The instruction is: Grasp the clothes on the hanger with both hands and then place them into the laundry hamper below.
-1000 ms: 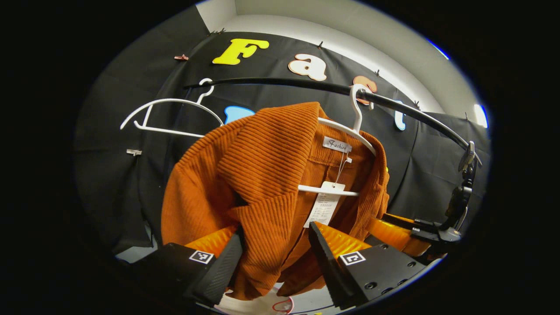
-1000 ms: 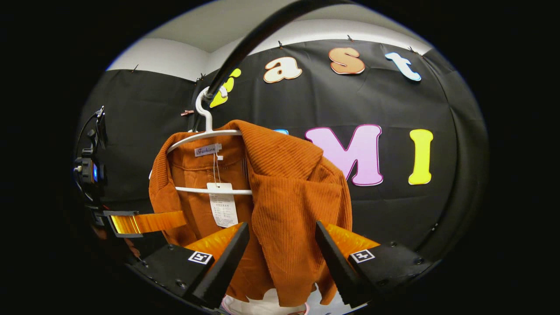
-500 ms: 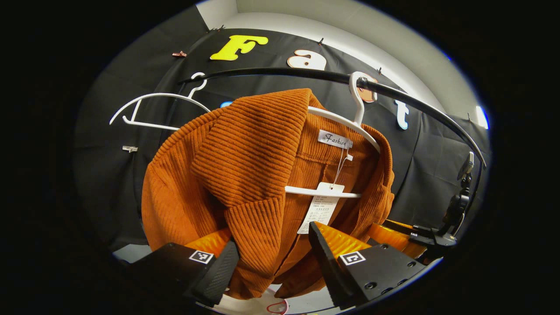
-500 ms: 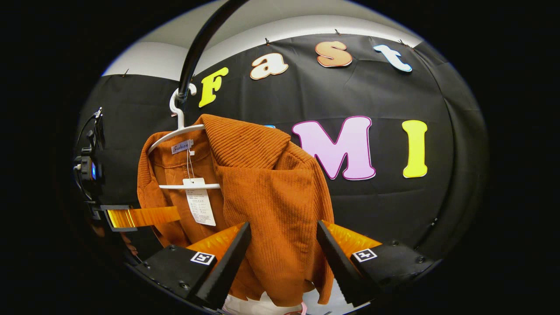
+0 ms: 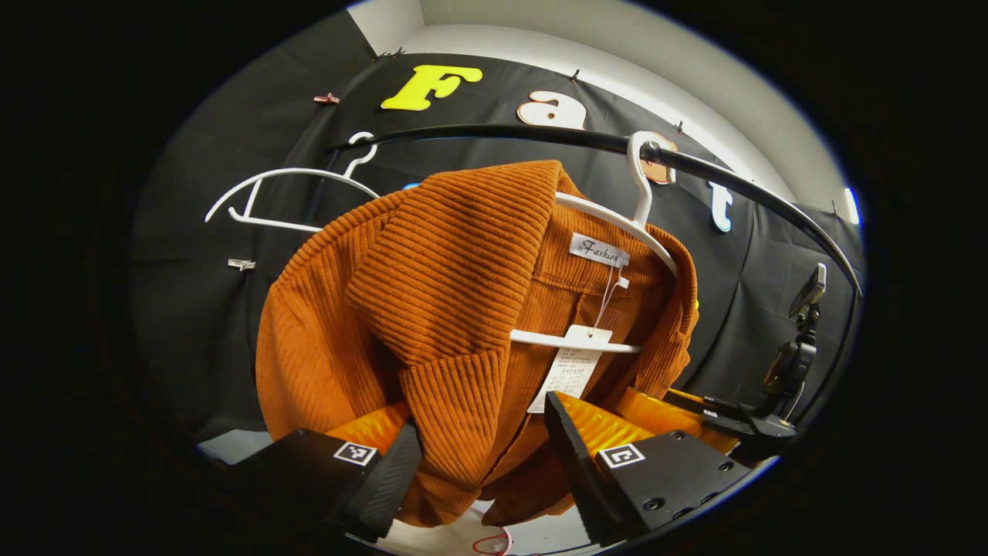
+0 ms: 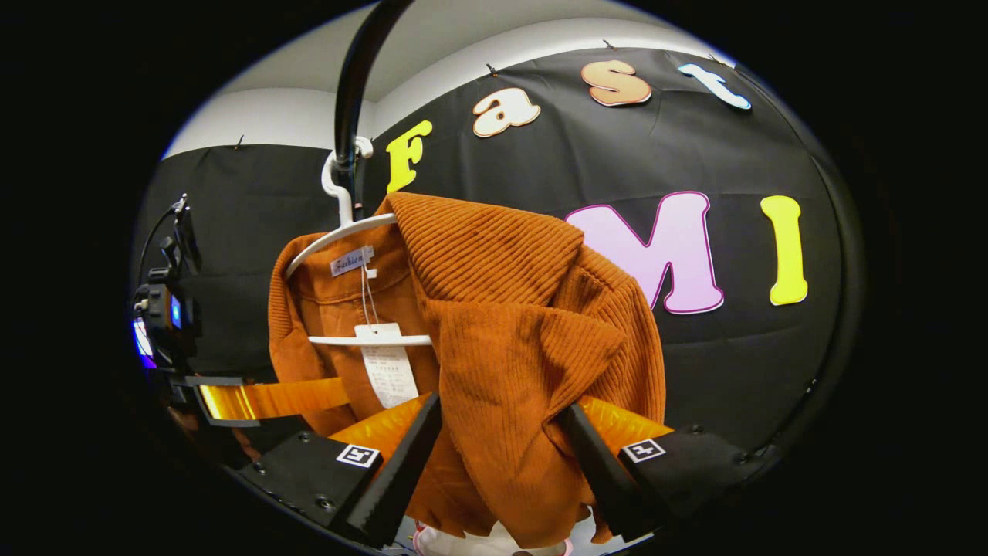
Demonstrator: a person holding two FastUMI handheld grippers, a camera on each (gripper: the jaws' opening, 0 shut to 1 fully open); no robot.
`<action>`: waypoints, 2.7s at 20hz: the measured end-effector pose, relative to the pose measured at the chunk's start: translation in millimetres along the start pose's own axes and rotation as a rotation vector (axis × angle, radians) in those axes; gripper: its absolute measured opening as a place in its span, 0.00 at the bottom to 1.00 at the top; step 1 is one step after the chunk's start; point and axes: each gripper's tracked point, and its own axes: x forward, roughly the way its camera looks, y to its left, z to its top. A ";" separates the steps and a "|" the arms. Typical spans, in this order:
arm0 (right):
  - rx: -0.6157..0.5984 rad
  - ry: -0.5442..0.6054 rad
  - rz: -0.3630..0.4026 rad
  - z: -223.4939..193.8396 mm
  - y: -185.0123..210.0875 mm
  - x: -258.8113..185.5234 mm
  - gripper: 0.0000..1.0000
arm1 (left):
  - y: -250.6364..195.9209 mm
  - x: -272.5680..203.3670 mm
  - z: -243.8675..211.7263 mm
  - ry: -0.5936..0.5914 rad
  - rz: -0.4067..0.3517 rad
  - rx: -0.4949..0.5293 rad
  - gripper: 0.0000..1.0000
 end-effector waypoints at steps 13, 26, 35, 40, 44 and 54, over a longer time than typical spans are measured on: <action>0.029 -0.011 0.060 23.6 -25.5 6.3 0.14 | 57.0 -13.6 34.2 -0.112 0.226 -0.010 0.06; 0.381 -0.263 0.400 145.9 -9.5 -36.2 0.14 | 83.3 -70.6 172.6 -0.323 0.299 0.186 0.06; 0.233 -0.322 0.202 170.3 -59.9 -13.2 0.14 | 152.2 -43.0 160.1 -0.126 0.340 0.481 0.06; 0.265 -0.236 0.120 140.9 -87.5 8.8 0.14 | 171.3 -1.6 113.4 -0.042 0.239 0.352 0.06; 0.202 -0.144 0.062 106.2 -98.9 18.3 0.14 | 185.2 14.1 69.8 0.040 0.231 0.269 0.06; 0.235 0.043 -0.031 21.3 -122.9 21.9 0.14 | 184.4 -1.2 -4.2 0.143 0.277 0.182 0.06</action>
